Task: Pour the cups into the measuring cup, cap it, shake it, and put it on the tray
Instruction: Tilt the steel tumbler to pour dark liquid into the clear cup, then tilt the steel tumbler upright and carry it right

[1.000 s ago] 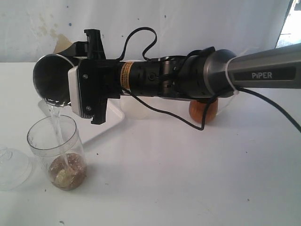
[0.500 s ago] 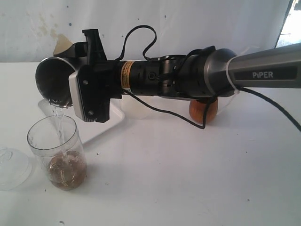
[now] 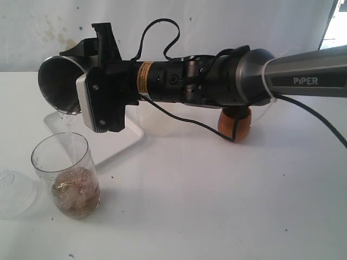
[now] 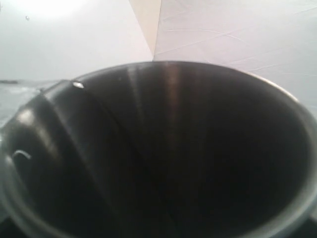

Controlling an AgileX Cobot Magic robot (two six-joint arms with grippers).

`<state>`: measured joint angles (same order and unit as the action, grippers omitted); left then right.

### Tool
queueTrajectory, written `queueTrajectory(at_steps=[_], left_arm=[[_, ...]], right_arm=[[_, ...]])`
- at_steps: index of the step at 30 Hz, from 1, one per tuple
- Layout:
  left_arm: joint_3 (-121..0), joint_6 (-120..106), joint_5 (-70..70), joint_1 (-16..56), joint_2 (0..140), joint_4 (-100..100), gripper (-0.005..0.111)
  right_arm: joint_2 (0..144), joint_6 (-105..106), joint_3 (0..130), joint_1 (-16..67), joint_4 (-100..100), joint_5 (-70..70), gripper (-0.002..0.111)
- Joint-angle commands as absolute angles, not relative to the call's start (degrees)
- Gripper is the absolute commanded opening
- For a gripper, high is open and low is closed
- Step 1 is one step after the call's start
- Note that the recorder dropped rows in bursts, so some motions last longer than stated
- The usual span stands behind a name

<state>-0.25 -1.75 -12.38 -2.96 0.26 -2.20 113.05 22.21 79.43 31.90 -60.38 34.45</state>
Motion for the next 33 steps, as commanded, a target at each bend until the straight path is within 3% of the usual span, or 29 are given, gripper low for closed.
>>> queueTrajectory(at_steps=[1,10,26,33], left_arm=[[0.0,-1.55,-11.69,-2.67,0.0,-2.21,0.001],[0.0,-1.55,-11.69,-2.67,0.0,-2.21,0.001],[0.0,-1.55,-11.69,-2.67,0.0,-2.21,0.001],[0.0,-1.55,-11.69,-2.67,0.0,-2.21,0.001]], right_arm=[[112.06,22.87,80.05,31.93,-58.95,35.6,0.0],[111.38,20.6,80.05,31.93,-58.95,35.5,0.0],[111.22,-30.94,80.05,31.93,-58.95,35.46,0.0],[108.07,-45.79,80.05,31.93,-58.95,25.34,0.0]])
